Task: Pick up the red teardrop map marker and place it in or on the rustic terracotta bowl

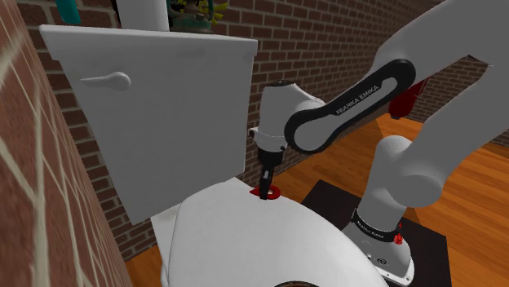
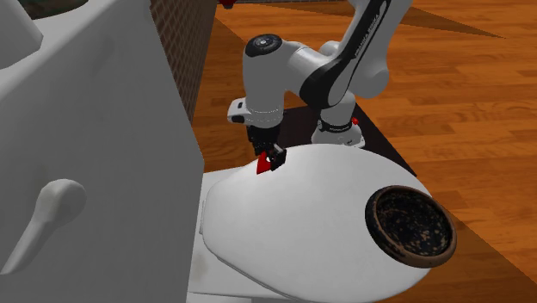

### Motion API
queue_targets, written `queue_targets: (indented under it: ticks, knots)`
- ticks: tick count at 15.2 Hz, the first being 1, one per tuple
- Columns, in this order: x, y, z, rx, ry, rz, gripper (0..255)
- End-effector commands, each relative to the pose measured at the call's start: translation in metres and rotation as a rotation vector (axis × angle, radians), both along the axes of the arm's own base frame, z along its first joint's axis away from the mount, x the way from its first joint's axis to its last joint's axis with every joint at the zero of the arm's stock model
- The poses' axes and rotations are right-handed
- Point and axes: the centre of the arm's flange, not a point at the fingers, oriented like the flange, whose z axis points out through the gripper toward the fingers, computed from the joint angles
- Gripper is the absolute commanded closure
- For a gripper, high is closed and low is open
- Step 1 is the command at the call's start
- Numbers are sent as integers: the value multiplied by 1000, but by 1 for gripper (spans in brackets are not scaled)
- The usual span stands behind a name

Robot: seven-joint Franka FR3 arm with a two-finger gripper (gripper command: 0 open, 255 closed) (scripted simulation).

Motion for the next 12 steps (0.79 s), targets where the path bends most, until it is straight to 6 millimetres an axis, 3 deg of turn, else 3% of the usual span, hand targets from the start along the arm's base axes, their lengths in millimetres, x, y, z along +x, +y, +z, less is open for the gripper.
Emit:
queue_targets:
  ticks: [1, 12]
  knots:
    - [-1, 0, 11, 0, 1, 0, 255]
    - [-1, 0, 69, 0, 1, 0, 255]
